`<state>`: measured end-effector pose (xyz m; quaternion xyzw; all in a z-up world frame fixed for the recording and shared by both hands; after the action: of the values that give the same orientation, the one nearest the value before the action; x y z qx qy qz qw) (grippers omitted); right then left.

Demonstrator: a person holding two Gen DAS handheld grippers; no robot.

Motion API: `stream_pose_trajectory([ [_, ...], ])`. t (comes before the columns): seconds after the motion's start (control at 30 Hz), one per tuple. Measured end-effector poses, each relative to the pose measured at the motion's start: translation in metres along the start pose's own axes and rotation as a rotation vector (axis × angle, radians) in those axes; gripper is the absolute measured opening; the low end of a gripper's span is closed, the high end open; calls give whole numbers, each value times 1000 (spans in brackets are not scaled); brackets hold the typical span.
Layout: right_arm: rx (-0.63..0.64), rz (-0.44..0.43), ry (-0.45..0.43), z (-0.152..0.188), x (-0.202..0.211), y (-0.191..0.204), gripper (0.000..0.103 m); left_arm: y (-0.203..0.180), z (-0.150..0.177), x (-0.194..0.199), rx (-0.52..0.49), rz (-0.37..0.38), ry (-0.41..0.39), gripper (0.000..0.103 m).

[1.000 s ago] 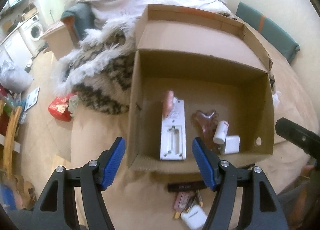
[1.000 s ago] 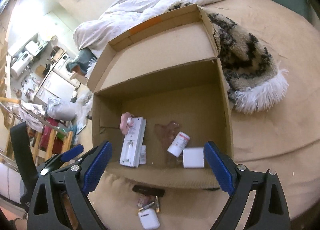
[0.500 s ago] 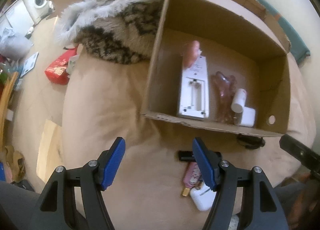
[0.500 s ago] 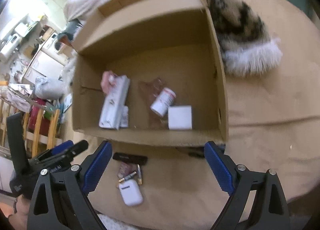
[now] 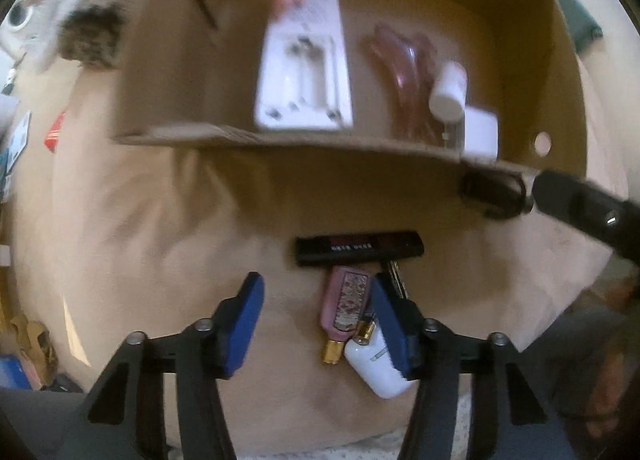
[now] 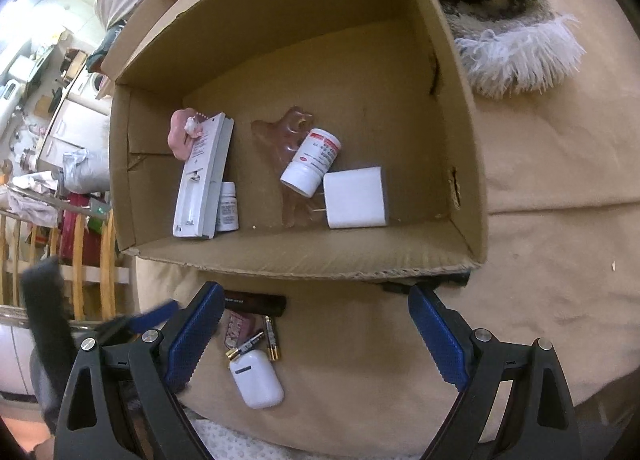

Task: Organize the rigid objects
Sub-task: 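Grasp the pink patterned bottle with gold cap with the left tool, then grasp a gold AA battery with the right tool while the left tool holds the bottle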

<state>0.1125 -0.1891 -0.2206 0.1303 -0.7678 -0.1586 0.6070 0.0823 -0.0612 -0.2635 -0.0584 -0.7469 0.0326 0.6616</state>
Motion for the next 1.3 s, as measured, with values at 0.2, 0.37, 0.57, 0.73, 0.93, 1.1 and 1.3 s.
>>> stream_pose_trajectory([
  [0.2, 7, -6, 12, 2, -1, 1, 99, -9, 4, -16, -20, 11, 48, 41],
  [0.37, 3, -21, 49, 7, -9, 4, 99, -9, 4, -25, -4, 28, 74, 41],
  [0.57, -12, -38, 133, 21, -29, 6, 95, -6, 9, -32, -36, -18, 107, 23],
  [0.73, 4, -75, 198, 33, -42, 16, 61, 9, 5, -23, 40, -3, 94, 23],
  [0.93, 65, -82, 281, 50, -66, 40, 37, 25, 1, -7, 107, -12, 47, 23],
  [1.1, 165, 28, 307, 59, -86, 51, 29, 26, 0, -2, 106, -12, 37, 23],
  [1.3, 235, 102, 284, 54, -94, 50, 11, 28, 2, -2, 92, -13, 28, 23],
])
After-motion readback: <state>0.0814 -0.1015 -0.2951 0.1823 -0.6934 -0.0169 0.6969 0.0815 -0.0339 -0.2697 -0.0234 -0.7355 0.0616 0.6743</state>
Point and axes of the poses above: each gripper's, at about its wrist camera, not at the fingertips, and x roughly against the way its jaws point, y to its left, z to its underside, the point moved 10 cm from there along -x, roughly the way its jaws point
